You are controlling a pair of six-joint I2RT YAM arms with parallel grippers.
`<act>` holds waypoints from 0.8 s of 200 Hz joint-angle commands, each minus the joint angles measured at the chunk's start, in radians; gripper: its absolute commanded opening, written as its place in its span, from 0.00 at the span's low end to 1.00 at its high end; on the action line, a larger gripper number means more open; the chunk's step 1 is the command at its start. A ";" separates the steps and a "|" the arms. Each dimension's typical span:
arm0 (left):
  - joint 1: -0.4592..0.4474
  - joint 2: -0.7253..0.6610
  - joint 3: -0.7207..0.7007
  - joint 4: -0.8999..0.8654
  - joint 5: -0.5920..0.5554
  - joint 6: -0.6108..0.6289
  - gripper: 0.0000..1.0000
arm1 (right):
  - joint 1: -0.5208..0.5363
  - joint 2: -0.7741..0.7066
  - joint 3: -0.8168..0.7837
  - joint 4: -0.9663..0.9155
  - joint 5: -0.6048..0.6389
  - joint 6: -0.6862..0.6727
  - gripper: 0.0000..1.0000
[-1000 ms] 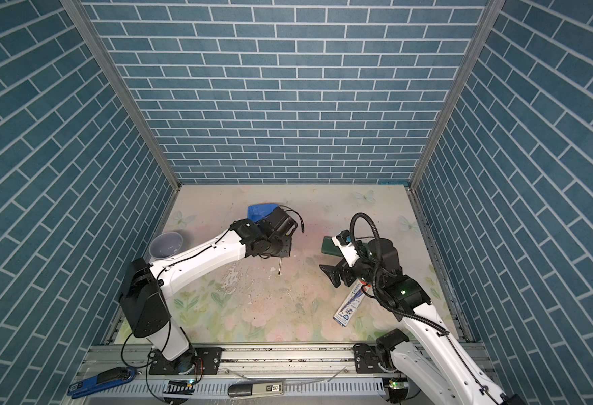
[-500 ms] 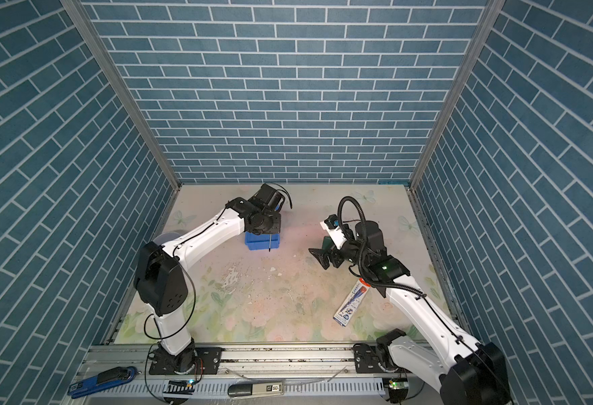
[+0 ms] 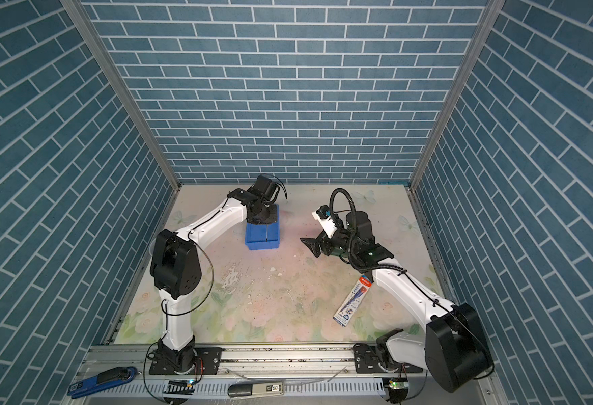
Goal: Put the screwdriver in the bin
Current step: Place the screwdriver in the bin.
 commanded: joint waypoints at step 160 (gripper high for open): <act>0.075 0.243 0.193 -0.037 0.026 0.051 0.10 | 0.077 0.037 0.059 0.050 -0.048 -0.004 0.99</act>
